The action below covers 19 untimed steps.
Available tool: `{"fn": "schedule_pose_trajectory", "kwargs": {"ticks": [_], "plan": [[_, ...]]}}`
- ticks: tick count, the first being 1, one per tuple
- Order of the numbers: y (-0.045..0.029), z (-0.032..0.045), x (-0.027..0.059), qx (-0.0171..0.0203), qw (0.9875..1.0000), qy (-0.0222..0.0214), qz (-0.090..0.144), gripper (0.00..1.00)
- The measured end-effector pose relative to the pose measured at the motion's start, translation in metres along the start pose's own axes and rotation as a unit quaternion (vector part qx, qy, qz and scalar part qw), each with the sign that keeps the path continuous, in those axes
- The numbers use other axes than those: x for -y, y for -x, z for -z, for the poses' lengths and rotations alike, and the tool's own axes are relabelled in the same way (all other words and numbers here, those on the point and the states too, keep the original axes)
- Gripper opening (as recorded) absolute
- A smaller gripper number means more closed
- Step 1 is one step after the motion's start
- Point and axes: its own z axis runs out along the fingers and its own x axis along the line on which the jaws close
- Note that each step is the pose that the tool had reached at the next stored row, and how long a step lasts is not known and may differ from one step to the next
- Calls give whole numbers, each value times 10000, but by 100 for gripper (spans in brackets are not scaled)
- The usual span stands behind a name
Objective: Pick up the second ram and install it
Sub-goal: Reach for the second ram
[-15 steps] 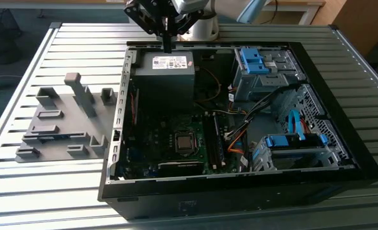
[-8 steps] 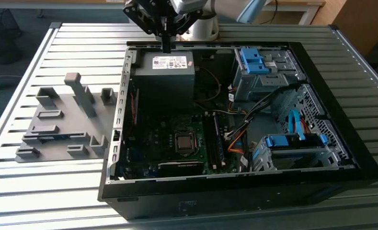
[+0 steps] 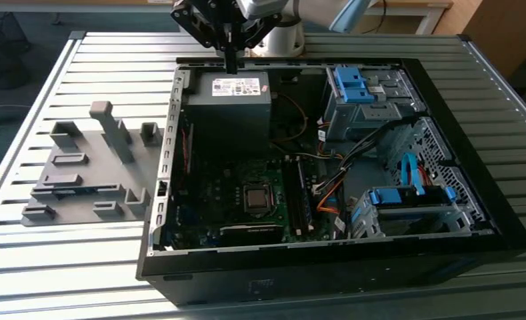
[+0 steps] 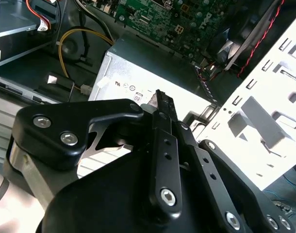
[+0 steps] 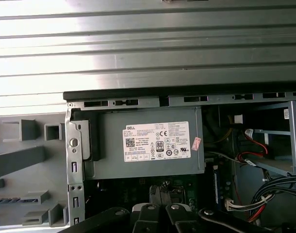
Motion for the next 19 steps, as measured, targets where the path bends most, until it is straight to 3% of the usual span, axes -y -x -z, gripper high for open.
{"fn": "schedule_pose_trajectory", "kwargs": {"ticks": [19], "plan": [[-82, 2, 6, 0, 10000, 0, 0, 11]]}}
